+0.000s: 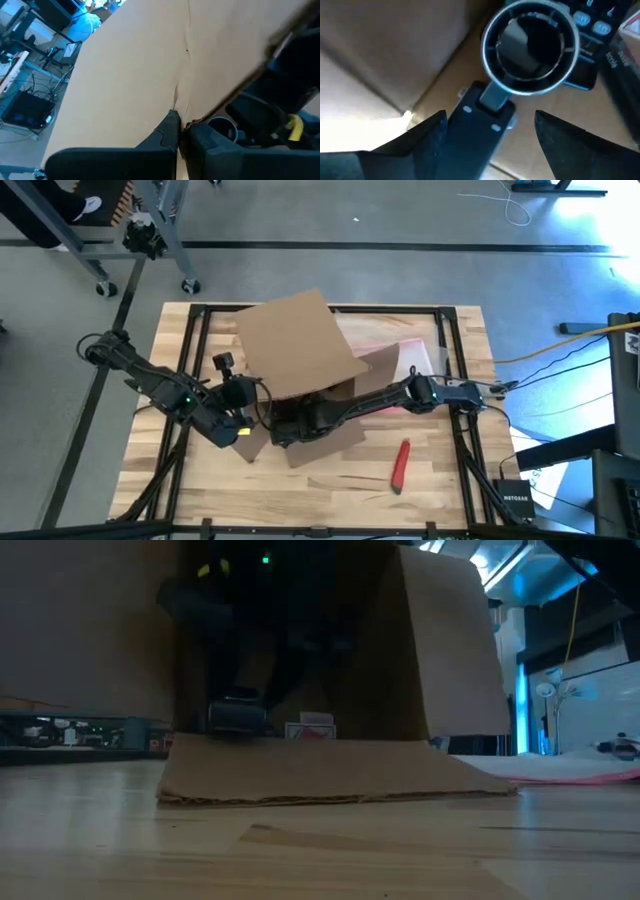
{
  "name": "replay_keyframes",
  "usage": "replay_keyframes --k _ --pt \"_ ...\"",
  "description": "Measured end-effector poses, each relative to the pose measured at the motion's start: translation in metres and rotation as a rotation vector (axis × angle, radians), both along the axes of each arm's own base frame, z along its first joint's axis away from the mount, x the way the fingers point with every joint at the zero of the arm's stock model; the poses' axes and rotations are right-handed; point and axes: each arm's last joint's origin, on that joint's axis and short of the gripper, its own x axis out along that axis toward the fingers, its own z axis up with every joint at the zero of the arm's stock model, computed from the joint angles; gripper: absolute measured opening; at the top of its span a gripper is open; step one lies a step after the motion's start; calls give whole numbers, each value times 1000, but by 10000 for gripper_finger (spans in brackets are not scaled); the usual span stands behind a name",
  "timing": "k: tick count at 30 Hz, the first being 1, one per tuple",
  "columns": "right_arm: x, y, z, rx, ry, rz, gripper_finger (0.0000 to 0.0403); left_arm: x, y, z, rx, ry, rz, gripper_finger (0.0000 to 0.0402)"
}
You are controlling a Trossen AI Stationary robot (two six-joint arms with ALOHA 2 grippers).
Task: Unpack boxes
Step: Remove the black mini fan from the cardboard box
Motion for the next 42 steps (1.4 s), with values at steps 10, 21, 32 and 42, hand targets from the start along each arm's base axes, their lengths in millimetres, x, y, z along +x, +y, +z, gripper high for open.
replay_keyframes --k 10,21,32,42 --pt "2 -6 -44 64 -92 -66 291 1 -1 -1 -34 15 -12 4" --pt "-4 1 -49 10 -66 -20 181 1 -1 -3 -55 27 -14 4" --pt "-30 43 -11 -36 -1 112 181 0 2 -4 -31 40 23 4" --pt "-85 105 10 39 182 166 181 -9 6 -8 -20 118 59 4"
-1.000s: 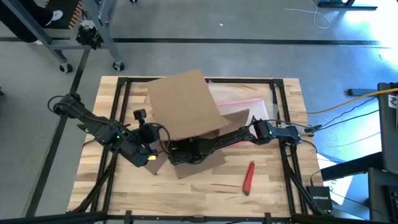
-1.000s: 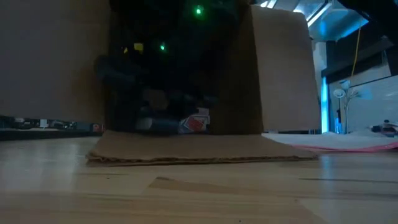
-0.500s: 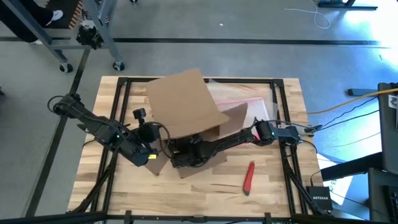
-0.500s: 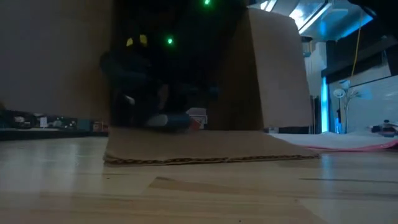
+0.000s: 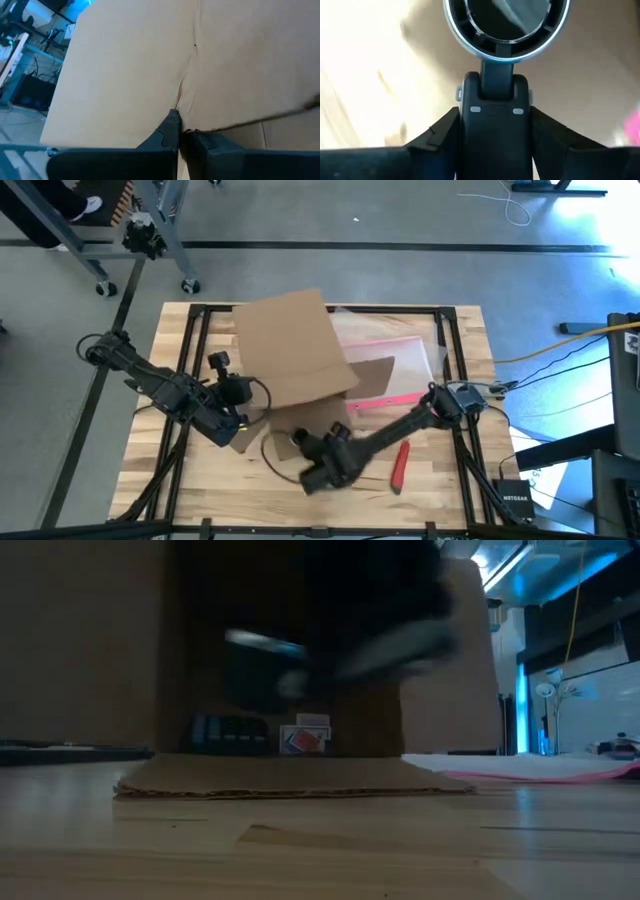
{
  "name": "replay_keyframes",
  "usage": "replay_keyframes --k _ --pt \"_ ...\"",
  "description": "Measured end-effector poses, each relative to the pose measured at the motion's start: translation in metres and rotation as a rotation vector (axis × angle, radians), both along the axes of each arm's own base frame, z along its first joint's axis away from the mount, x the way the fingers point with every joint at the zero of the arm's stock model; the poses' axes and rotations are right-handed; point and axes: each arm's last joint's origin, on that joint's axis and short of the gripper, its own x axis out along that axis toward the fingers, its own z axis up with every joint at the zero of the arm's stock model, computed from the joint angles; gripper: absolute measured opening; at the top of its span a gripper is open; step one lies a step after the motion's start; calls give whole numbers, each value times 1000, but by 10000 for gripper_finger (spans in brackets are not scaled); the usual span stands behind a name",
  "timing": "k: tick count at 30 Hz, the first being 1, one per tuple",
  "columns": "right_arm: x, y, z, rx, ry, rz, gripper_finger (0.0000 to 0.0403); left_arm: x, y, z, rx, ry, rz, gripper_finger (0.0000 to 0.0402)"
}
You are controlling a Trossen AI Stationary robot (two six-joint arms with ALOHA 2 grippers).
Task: Unpack boxes
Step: Remove the black mini fan from the cardboard box
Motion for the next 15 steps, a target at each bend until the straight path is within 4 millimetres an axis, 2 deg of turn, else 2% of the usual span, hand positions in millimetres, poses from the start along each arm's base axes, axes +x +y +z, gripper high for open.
replay_keyframes --k 4,9,15 --pt "-26 15 -4 -21 117 -60 181 -4 -1 -1 -10 28 7 4" --pt "-53 23 -12 -120 195 -175 181 -7 -5 -3 -56 63 -17 4" --pt "-75 27 -34 -158 275 -240 181 -10 -10 -4 -81 69 -38 4"
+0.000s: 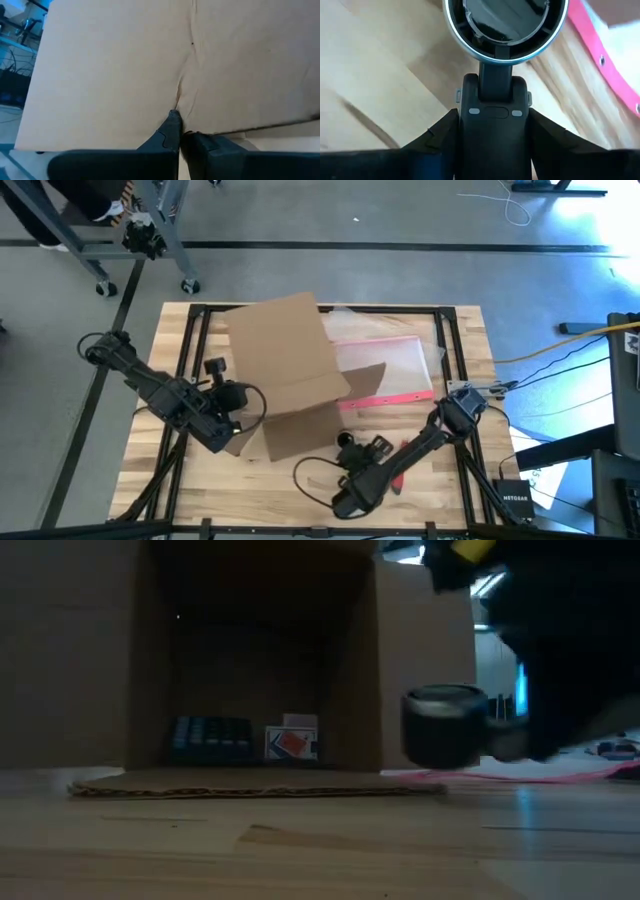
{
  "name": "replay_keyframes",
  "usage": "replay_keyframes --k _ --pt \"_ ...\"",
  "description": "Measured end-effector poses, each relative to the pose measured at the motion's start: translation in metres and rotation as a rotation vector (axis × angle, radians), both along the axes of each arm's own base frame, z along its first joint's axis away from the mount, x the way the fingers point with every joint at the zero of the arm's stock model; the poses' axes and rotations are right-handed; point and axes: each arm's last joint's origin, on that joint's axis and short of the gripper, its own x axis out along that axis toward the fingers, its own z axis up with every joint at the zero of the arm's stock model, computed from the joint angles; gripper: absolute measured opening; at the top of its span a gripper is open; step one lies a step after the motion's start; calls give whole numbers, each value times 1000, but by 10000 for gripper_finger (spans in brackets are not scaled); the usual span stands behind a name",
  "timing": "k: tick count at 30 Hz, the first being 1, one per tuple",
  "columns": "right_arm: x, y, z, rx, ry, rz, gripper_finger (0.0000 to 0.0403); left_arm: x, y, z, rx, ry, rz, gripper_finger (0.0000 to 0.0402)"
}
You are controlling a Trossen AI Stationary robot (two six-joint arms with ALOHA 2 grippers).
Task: Unpack boxes
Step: Remove the black mini fan from the cardboard box, then remove the calculator from the cardboard box
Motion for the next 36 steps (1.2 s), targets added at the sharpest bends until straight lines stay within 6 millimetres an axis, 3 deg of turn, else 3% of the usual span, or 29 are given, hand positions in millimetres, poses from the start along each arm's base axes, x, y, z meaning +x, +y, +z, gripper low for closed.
replay_keyframes --k 4,13,20,29,36 --pt "-12 -1 -12 -12 33 -49 181 -1 -1 0 -1 0 -6 4" --pt "-42 -27 6 113 -186 -87 181 -1 -1 0 0 6 -12 4" --pt "-60 -47 -26 251 -283 -124 182 -1 -2 0 1 8 -14 4" --pt "-63 -49 -24 236 -225 -146 292 -1 -2 0 -5 2 -8 4" --pt "-57 -42 4 230 -143 -100 321 -1 -2 0 -6 0 -7 4"
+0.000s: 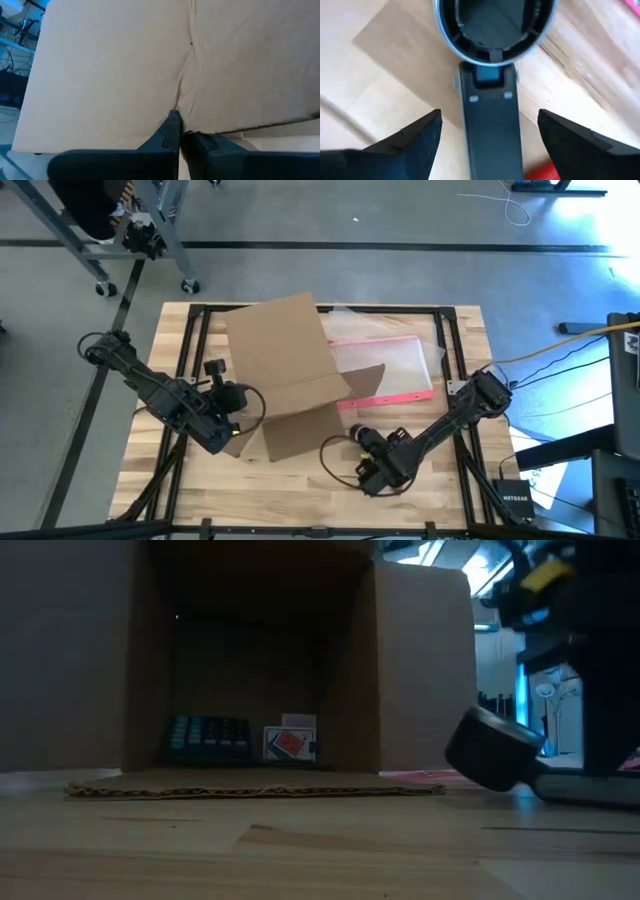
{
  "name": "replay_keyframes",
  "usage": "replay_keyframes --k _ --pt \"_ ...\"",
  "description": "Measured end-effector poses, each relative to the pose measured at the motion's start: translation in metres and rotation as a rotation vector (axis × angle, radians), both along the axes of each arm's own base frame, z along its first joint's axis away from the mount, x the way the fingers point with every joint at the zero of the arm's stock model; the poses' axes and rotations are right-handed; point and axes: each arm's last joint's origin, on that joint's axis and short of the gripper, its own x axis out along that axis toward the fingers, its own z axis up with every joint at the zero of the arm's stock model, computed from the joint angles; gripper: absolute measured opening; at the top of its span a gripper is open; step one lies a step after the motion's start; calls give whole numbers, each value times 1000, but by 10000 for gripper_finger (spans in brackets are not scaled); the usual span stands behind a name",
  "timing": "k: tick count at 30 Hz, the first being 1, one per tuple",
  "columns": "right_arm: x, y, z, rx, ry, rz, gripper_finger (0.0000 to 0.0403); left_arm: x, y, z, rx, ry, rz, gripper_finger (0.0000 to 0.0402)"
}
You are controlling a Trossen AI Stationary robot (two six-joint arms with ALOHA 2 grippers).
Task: Unpack boxes
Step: Remove the calculator from the cardboard box
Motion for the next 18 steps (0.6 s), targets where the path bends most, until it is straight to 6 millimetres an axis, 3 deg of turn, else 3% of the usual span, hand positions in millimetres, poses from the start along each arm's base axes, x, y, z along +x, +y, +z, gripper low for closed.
replay_keyframes --k 18 --pt "15 11 75 -6 23 155 319 0 0 0 -3 6 -5 4"
